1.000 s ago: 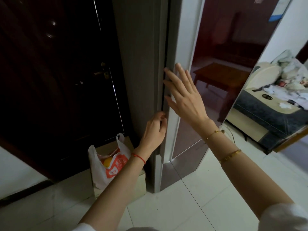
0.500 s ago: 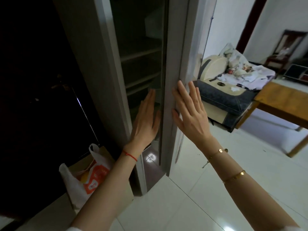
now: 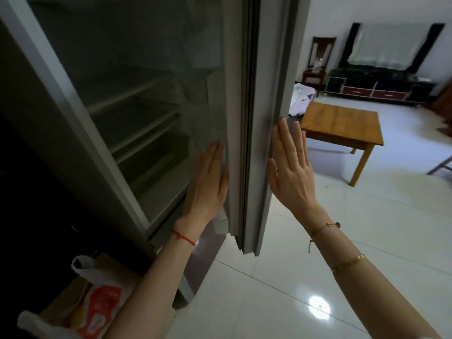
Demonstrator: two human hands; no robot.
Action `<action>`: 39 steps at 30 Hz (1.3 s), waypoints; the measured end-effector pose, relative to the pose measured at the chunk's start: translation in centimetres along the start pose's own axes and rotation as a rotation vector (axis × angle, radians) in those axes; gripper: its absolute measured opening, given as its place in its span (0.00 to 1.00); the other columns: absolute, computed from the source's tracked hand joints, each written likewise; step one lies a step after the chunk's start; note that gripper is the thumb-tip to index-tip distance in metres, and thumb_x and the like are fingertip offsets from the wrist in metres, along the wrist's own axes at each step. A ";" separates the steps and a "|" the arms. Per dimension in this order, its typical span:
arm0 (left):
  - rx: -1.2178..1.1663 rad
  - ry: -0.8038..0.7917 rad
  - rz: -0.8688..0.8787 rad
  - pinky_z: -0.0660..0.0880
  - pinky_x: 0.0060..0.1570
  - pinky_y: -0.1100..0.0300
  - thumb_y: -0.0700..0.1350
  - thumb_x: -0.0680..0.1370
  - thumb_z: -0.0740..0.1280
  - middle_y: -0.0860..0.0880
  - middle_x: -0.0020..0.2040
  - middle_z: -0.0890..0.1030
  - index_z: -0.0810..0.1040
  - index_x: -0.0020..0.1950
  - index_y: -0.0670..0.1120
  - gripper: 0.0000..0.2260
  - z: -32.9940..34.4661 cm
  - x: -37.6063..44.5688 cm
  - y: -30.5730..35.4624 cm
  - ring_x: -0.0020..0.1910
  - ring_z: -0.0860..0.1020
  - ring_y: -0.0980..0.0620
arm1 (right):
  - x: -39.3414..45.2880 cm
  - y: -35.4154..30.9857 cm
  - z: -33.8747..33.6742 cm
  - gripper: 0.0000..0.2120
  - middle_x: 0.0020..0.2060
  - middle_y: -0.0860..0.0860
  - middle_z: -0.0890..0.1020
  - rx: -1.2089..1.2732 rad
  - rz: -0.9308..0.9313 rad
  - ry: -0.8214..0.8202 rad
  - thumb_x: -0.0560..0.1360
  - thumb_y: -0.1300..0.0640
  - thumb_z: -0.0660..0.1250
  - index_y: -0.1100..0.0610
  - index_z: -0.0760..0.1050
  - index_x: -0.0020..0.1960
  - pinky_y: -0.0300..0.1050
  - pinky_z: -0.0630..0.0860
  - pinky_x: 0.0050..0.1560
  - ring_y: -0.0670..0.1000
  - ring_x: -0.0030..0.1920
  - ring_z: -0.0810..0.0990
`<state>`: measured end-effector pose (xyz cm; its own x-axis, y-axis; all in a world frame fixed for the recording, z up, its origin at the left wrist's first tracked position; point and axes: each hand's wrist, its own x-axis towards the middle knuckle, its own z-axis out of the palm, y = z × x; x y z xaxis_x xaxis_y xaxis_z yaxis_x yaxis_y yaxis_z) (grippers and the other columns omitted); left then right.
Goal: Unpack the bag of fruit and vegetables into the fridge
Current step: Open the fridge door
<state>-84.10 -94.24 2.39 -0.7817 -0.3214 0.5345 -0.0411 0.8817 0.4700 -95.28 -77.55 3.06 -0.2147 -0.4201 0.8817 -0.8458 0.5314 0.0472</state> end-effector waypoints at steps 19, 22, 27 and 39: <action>0.063 -0.061 0.262 0.47 0.76 0.55 0.45 0.82 0.56 0.44 0.78 0.57 0.54 0.78 0.41 0.25 12.9 8.3 9.9 0.77 0.54 0.49 | -0.4 19.6 -2.0 0.26 0.79 0.59 0.52 -0.101 0.252 -0.130 0.85 0.57 0.52 0.62 0.49 0.79 0.61 0.48 0.79 0.62 0.79 0.47; 0.118 -0.043 0.258 0.47 0.76 0.56 0.46 0.82 0.55 0.45 0.79 0.55 0.52 0.78 0.42 0.26 14.9 9.8 11.6 0.78 0.53 0.51 | 0.1 22.8 -1.4 0.26 0.80 0.58 0.50 -0.103 0.269 -0.152 0.85 0.55 0.51 0.61 0.47 0.80 0.59 0.47 0.79 0.60 0.80 0.46; 0.101 -0.043 0.210 0.46 0.74 0.57 0.47 0.83 0.54 0.47 0.79 0.53 0.52 0.79 0.43 0.25 18.0 12.3 14.3 0.76 0.47 0.54 | 1.3 27.5 0.0 0.28 0.80 0.58 0.48 -0.010 0.284 -0.189 0.85 0.50 0.49 0.61 0.47 0.80 0.58 0.48 0.79 0.57 0.80 0.44; 0.219 -0.078 0.228 0.45 0.75 0.59 0.47 0.83 0.53 0.46 0.79 0.54 0.50 0.79 0.43 0.26 24.8 19.9 16.8 0.78 0.52 0.51 | 4.3 38.1 5.4 0.34 0.80 0.56 0.43 0.008 0.362 -0.290 0.83 0.42 0.50 0.59 0.42 0.80 0.54 0.45 0.80 0.55 0.80 0.41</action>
<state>-115.73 -77.28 3.48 -0.8310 -0.0873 0.5494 0.0142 0.9840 0.1778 -131.03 -63.10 6.07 -0.6236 -0.3973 0.6733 -0.6946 0.6767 -0.2441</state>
